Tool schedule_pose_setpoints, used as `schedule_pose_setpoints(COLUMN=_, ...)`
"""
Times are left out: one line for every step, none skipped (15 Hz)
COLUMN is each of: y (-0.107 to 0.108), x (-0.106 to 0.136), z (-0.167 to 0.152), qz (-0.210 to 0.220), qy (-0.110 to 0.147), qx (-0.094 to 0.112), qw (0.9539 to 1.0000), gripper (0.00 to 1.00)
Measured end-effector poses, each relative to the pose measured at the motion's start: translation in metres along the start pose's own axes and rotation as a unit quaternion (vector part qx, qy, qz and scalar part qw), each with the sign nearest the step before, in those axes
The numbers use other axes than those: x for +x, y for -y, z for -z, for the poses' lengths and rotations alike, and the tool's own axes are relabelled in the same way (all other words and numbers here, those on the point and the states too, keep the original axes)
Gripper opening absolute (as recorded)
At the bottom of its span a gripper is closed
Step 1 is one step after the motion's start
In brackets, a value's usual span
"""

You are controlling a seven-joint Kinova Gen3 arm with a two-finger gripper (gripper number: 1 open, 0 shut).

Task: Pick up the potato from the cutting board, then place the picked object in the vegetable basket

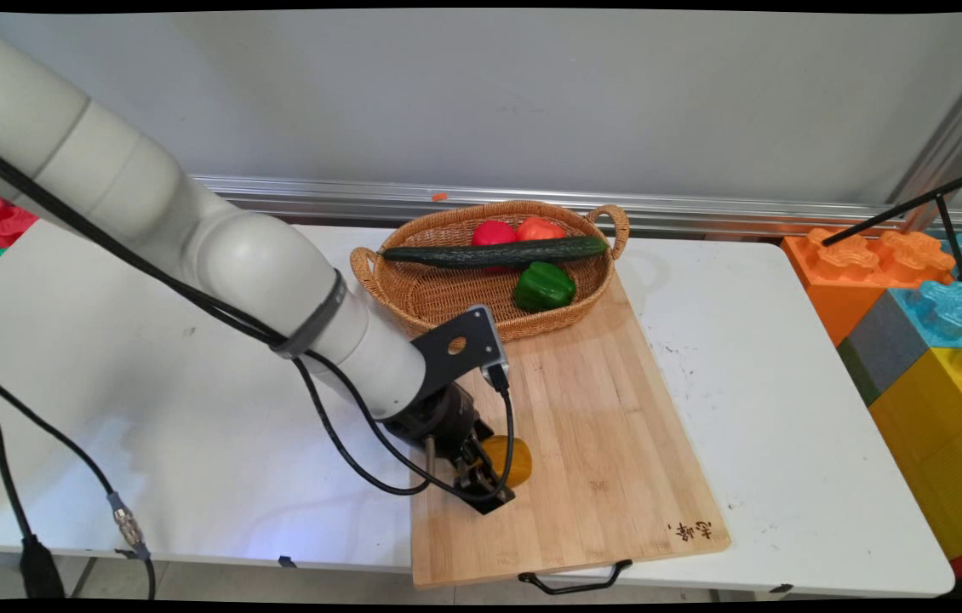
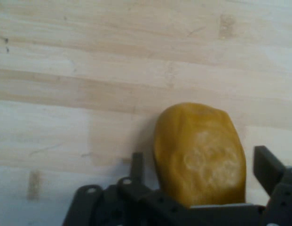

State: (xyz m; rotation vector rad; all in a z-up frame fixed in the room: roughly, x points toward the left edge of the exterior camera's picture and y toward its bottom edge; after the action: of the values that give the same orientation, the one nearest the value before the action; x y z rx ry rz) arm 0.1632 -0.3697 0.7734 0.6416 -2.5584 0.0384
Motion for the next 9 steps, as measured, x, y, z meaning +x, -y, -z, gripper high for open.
schedule_pose_setpoints(y=0.000, x=0.001, z=-0.002, qz=-0.002, qy=-0.001, qx=0.001, qw=1.0000, gripper=0.00)
schedule_pose_setpoints(y=0.000, x=0.002, z=-0.003, qz=-0.004, qy=-0.002, qx=0.001, qw=1.0000, gripper=0.00)
schedule_pose_setpoints(y=0.001, x=0.004, z=-0.004, qz=-0.006, qy=-0.004, qx=0.003, qw=1.0000, gripper=0.00)
schedule_pose_setpoints(y=0.001, x=0.005, z=-0.003, qz=-0.007, qy=-0.004, qx=0.004, qw=1.0000, gripper=0.00)
schedule_pose_setpoints(y=0.001, x=0.006, z=-0.002, qz=-0.007, qy=-0.004, qx=0.004, qw=1.0000, gripper=0.00)
schedule_pose_setpoints(y=0.001, x=0.008, z=0.000, qz=-0.007, qy=-0.004, qx=0.005, qw=1.0000, gripper=0.00)
schedule_pose_setpoints(y=0.000, x=0.010, z=0.003, qz=-0.006, qy=-0.004, qx=0.005, qw=1.0000, gripper=0.00)
schedule_pose_setpoints(y=0.000, x=0.012, z=0.006, qz=-0.005, qy=-0.005, qx=0.004, qw=1.0000, gripper=0.00)
schedule_pose_setpoints(y=-0.001, x=0.015, z=0.009, qz=-0.003, qy=-0.004, qx=0.003, qw=1.0000, gripper=0.00)
